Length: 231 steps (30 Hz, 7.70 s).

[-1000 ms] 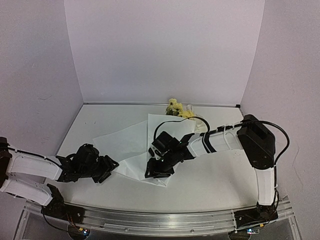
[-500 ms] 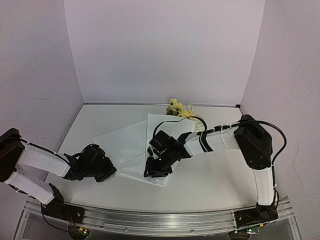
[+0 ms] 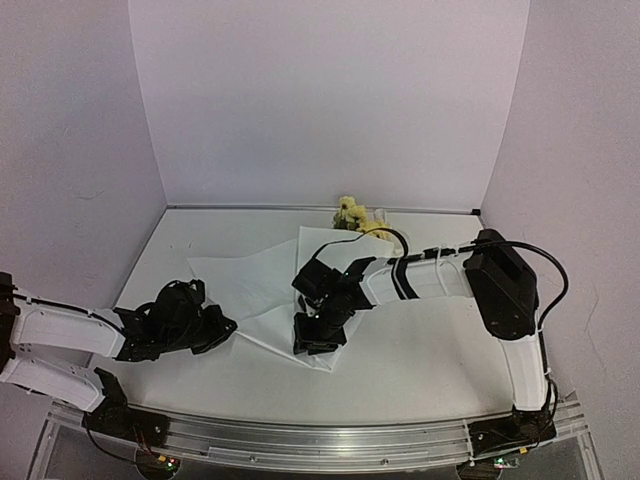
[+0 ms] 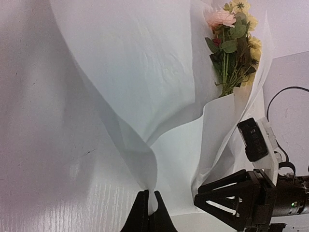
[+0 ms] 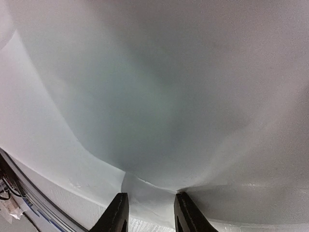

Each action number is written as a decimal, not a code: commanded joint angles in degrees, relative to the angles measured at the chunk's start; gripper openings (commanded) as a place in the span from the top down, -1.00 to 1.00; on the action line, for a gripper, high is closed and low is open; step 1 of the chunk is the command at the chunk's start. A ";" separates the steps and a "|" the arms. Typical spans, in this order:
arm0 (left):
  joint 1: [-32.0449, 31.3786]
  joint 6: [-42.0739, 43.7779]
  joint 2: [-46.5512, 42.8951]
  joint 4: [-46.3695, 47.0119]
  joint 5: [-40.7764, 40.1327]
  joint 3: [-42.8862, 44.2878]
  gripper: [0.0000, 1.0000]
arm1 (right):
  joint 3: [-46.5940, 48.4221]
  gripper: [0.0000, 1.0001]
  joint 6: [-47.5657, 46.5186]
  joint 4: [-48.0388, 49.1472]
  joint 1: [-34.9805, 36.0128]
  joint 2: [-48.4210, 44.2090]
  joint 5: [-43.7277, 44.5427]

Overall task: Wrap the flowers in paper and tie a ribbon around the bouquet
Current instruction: Fold the left corner of the flattened wrapping paper at the center of the board, then press the fold line of the folded wrapping paper.

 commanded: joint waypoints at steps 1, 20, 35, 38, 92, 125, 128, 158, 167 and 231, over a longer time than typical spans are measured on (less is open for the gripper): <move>-0.82 3.82 -2.79 -1.52 -1.08 2.46 1.00 | 3.56 0.33 1.13 -4.75 0.14 4.14 3.93; -3.97 13.87 -3.01 -0.11 5.44 10.09 1.00 | 13.35 -0.06 1.85 -16.34 3.10 12.12 15.61; -4.17 19.81 -0.47 -0.35 11.43 12.59 1.00 | -0.65 -0.28 -8.27 -0.27 2.02 -1.32 3.49; -4.26 22.28 1.30 -1.50 13.22 14.57 1.00 | -4.90 -0.32 -11.55 5.84 1.41 -6.19 -3.37; -7.28 32.28 18.84 -2.84 25.63 29.15 1.00 | -25.90 -0.21 6.46 25.97 -8.57 -21.02 -0.51; -10.03 37.77 36.29 -14.71 33.15 46.75 1.00 | -37.73 0.57 9.10 23.43 -6.02 -23.21 10.54; -10.04 37.99 38.59 -14.94 34.14 47.97 1.00 | -39.83 0.56 8.99 23.68 -6.09 -26.89 12.25; -10.04 39.36 44.88 -16.72 37.19 52.78 1.00 | -31.57 -0.44 -1.53 11.06 -15.60 -36.52 13.77; -10.04 38.56 44.93 -15.97 38.07 52.69 1.00 | -27.74 -0.17 0.39 14.56 -16.48 -29.04 12.04; -0.86 40.67 46.52 -22.55 41.48 53.82 0.68 | -19.38 0.61 -1.69 7.89 -11.06 -20.36 -8.05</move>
